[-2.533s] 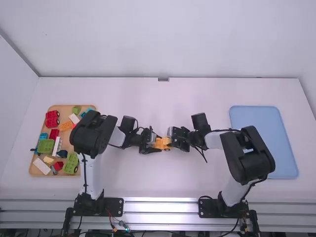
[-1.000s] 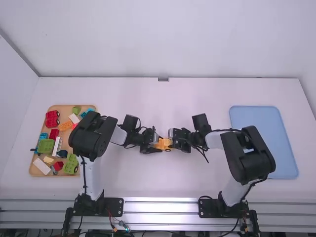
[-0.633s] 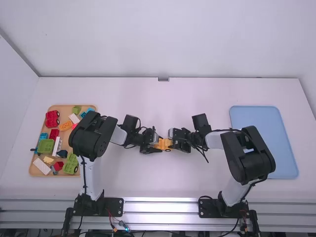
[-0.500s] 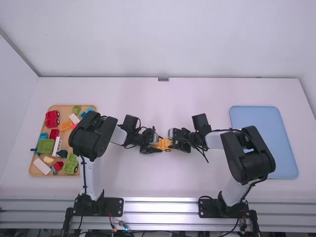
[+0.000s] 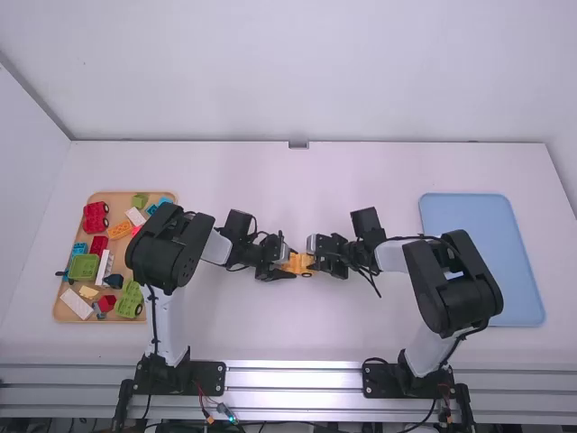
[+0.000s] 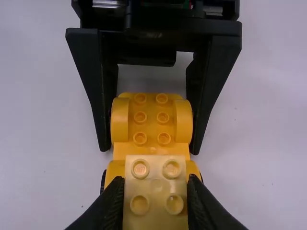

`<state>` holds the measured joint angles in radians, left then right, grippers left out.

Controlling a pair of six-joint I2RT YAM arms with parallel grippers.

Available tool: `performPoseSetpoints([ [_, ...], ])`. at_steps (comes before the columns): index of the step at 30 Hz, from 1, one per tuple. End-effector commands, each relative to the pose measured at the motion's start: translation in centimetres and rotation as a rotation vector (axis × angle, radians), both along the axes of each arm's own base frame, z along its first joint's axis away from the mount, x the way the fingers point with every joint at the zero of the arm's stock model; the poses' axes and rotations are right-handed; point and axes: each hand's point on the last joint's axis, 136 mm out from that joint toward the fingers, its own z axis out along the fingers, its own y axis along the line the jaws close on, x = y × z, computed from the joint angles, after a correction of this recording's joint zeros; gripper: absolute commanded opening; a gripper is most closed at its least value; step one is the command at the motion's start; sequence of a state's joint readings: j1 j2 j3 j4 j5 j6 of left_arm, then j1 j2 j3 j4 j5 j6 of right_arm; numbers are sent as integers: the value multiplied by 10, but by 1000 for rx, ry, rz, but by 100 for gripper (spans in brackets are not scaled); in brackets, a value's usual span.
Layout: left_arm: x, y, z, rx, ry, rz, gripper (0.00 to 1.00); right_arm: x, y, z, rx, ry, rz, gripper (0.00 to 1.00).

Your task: Assemble lego blocks to make yellow taxi

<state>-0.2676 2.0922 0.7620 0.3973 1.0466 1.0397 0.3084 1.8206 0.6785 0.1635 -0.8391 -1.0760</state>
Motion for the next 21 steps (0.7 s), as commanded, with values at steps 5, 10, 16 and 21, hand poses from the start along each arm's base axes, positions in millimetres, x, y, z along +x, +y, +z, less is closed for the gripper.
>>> performPoseSetpoints([
  [5,-5,7,-23,95,30,35,24,-8,9,0,15,7,34,27],
  [10,-5,7,-23,95,30,35,24,-5,12,-5,-31,18,-10,26],
  [16,-5,7,-23,95,30,35,23,-2,10,-8,-51,24,-37,31],
  [21,-5,8,-23,95,30,36,24,-1,13,1,6,23,-18,48],
])
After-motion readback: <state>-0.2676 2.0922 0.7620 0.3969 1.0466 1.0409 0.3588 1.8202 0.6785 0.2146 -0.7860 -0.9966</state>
